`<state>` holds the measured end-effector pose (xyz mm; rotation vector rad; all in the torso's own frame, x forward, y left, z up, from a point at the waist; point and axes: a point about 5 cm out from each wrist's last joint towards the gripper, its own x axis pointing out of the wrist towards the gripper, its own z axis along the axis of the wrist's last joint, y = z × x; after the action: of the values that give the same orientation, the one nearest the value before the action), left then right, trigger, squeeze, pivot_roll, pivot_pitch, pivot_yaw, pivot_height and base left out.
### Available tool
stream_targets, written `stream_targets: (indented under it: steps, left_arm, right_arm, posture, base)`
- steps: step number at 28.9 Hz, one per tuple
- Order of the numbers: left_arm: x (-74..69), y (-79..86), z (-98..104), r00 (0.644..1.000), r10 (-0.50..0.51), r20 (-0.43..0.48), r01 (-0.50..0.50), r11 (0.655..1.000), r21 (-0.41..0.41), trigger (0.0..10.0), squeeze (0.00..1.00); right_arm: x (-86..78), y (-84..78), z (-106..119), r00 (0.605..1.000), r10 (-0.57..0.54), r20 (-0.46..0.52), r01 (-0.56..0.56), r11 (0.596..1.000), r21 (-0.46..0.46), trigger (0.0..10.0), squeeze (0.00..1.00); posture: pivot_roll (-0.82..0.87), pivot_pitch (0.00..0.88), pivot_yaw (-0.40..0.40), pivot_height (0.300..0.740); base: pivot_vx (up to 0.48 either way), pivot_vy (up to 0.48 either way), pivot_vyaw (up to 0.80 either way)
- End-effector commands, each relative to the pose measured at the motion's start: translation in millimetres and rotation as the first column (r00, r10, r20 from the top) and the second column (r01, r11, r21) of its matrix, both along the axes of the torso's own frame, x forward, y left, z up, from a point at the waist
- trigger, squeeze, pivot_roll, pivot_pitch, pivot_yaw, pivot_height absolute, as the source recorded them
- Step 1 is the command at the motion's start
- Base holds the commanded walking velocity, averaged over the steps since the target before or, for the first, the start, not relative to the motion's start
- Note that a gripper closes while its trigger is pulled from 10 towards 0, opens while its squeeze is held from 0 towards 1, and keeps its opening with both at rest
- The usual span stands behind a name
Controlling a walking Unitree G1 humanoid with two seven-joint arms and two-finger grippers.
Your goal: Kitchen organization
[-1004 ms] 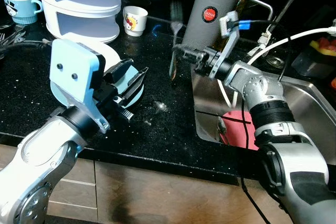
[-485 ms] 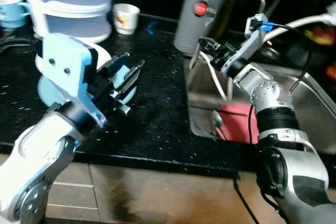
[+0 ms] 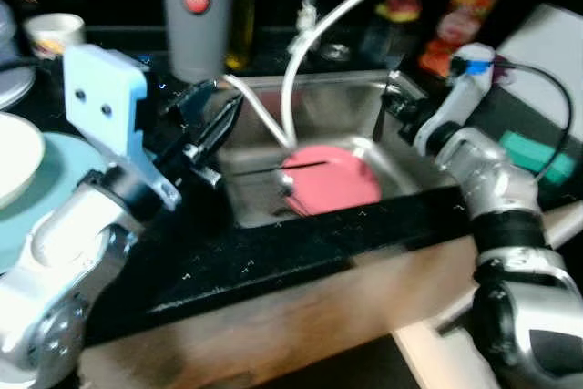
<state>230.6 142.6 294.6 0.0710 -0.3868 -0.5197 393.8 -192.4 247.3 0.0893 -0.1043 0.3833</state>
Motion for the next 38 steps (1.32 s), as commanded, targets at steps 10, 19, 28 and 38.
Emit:
stream_targets:
  steps: [10,19,28,38]
  left_arm:
    - [1.0,-1.5,-3.2,1.000,0.012,-0.010,-0.012,1.000,0.024,10.0,0.00]
    - [2.2,-2.7,-9.0,0.999,0.015,-0.033,-0.013,0.998,0.063,10.0,0.00]
    - [3.7,1.0,-15.0,0.997,0.039,-0.059,-0.031,0.992,0.122,10.0,0.00]
    - [8.1,10.9,-10.3,0.995,0.095,-0.032,-0.089,0.983,0.161,10.0,0.00]
  right_arm:
    - [7.1,41.0,-30.5,0.998,-0.001,-0.060,-0.026,0.895,-0.446,10.0,0.00]
    - [6.6,69.0,-57.6,0.992,0.028,-0.123,-0.101,0.765,-0.636,10.0,0.00]
    - [1.8,81.8,-72.4,0.993,0.021,-0.120,-0.079,0.862,-0.501,10.0,1.00]
    - [-1.8,75.4,-50.0,0.997,0.055,-0.054,-0.058,0.997,-0.056,10.0,0.00]
  posture:
    - [0.16,0.000,-0.103,0.740]
    - [0.17,0.000,-0.111,0.740]
    - [0.17,0.000,-0.102,0.740]
    - [0.17,0.000,-0.088,0.740]
  base:
    - [0.000,0.000,-0.08]
    - [0.000,0.000,0.00]
    - [0.000,0.000,0.00]
    - [0.000,0.000,0.00]
